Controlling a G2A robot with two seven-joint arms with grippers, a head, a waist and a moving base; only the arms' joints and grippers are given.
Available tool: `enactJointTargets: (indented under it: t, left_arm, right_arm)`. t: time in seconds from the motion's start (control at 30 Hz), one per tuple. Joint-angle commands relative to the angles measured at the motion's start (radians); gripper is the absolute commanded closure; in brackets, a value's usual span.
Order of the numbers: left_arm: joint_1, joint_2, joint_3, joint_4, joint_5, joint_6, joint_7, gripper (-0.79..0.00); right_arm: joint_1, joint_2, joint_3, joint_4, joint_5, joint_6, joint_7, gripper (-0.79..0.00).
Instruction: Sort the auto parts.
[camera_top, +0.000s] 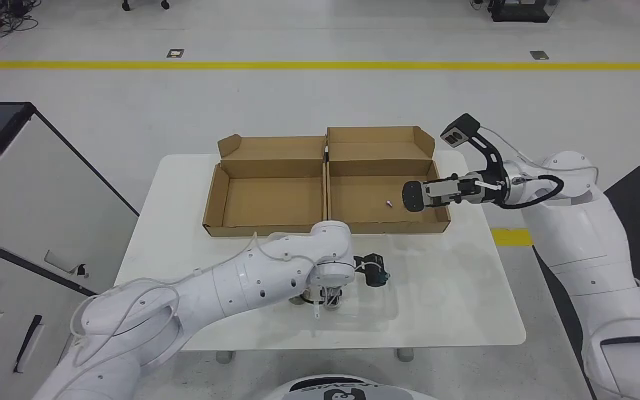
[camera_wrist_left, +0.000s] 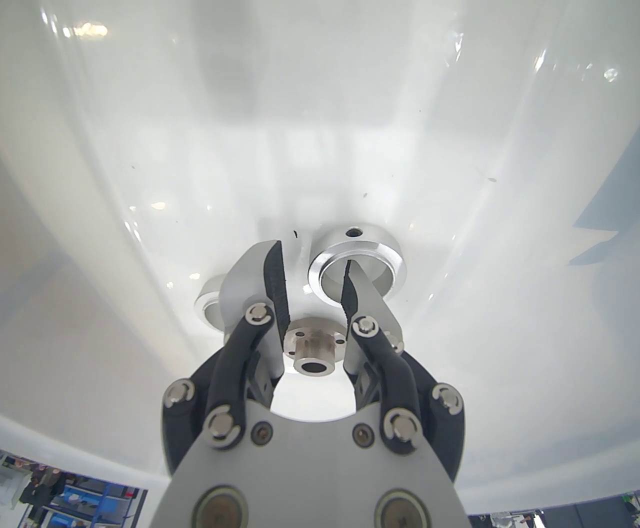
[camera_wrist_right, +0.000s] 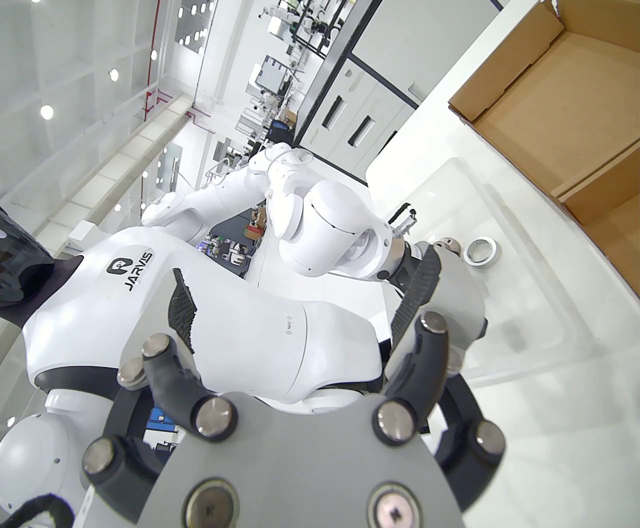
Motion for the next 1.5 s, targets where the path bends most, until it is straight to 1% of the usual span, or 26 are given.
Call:
enactJointTargets:
  t: [0.0, 0.17, 0.3, 0.47, 0.5, 0.53, 0.57, 0.7, 0.9, 1.0, 1.23, 1.3, 1.4, 1.47]
  left_arm:
    - [-0.001, -0.002, 0.002, 0.004, -0.001, -0.001, 0.001, -0.299]
    - [-0.007, -0.003, -0.003, 0.007, -0.008, 0.0, 0.0, -0.299]
    - [-0.007, -0.001, -0.006, 0.007, -0.014, -0.005, 0.005, -0.317]
    - [0.004, -0.004, 0.004, 0.027, -0.018, -0.016, 0.016, -0.292]
    - [0.006, -0.005, 0.004, 0.031, -0.018, -0.019, 0.019, -0.265]
    - [0.007, -0.006, 0.004, 0.035, -0.016, -0.021, 0.021, -0.172]
    - [0.007, -0.008, 0.004, 0.037, -0.015, -0.021, 0.021, 0.0]
    - [0.002, -0.01, -0.006, 0.032, -0.004, -0.015, 0.033, 0.0]
    - [-0.001, 0.002, -0.044, -0.012, 0.001, 0.015, 0.026, 0.0]
    - [-0.008, 0.014, -0.072, -0.06, -0.003, 0.026, 0.005, 0.0]
    - [-0.045, 0.051, -0.142, -0.225, -0.018, 0.06, -0.06, 0.0]
    - [-0.066, 0.061, -0.147, -0.265, -0.03, 0.066, -0.066, 0.0]
    - [-0.097, 0.077, -0.132, -0.313, -0.058, 0.066, -0.066, 0.0]
    - [-0.097, 0.077, -0.132, -0.313, -0.058, 0.066, -0.066, 0.0]
  right_arm:
    - [0.0, 0.0, 0.0, 0.0, 0.0, 0.0, 0.0, -0.785]
    - [0.0, 0.0, 0.0, 0.0, 0.0, 0.0, 0.0, -0.785]
    - [0.0, 0.0, 0.0, 0.0, 0.0, 0.0, 0.0, -0.785]
    - [0.0, 0.0, 0.0, 0.0, 0.0, 0.0, 0.0, -0.785]
    - [0.0, 0.0, 0.0, 0.0, 0.0, 0.0, 0.0, -0.785]
    - [0.0, 0.0, 0.0, 0.0, 0.0, 0.0, 0.0, -0.785]
    - [0.0, 0.0, 0.0, 0.0, 0.0, 0.0, 0.0, -0.785]
    - [0.0, 0.0, 0.0, 0.0, 0.0, 0.0, 0.0, -0.785]
    - [0.0, 0.0, 0.0, 0.0, 0.0, 0.0, 0.0, -0.785]
    - [0.0, 0.0, 0.0, 0.0, 0.0, 0.0, 0.0, -0.785]
    - [0.0, 0.0, 0.0, 0.0, 0.0, 0.0, 0.0, -0.785]
    - [0.0, 0.0, 0.0, 0.0, 0.0, 0.0, 0.0, -0.785]
    - [0.0, 0.0, 0.0, 0.0, 0.0, 0.0, 0.0, -0.785]
    - [0.0, 0.0, 0.0, 0.0, 0.0, 0.0, 0.0, -0.785]
